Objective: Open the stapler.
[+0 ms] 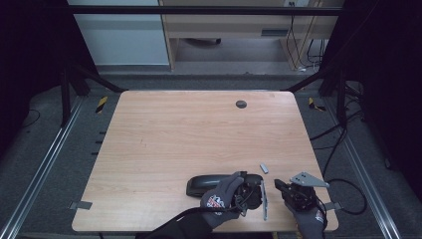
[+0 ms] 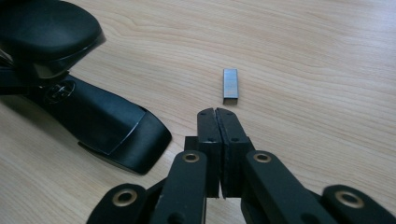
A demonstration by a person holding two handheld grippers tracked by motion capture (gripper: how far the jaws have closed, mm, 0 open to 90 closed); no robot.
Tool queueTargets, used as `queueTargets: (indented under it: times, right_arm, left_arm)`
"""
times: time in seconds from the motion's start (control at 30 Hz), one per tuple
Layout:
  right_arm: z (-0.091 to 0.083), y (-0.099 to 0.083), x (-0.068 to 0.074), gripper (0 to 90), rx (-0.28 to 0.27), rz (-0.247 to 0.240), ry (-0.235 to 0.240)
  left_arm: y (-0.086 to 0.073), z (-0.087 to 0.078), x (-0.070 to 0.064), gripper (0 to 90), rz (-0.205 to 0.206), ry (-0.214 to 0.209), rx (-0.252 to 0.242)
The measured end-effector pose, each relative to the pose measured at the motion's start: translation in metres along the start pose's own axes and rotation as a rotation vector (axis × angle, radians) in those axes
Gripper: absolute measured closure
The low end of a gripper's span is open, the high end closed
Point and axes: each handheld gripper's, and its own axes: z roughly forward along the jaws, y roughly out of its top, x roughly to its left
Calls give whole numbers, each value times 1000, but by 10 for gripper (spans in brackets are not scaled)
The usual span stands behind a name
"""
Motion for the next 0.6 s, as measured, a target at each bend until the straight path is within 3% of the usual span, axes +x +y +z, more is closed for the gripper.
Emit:
queueTargets:
  times: [0.4, 0.6]
  right_arm:
    - [7, 0, 12, 900, -15, -43, 79]
    - [10, 0, 16, 900, -10, -42, 103]
  left_arm:
    - [0, 0, -1, 526, -7, 8, -1]
    - [0, 0, -2, 529, -3, 15, 0]
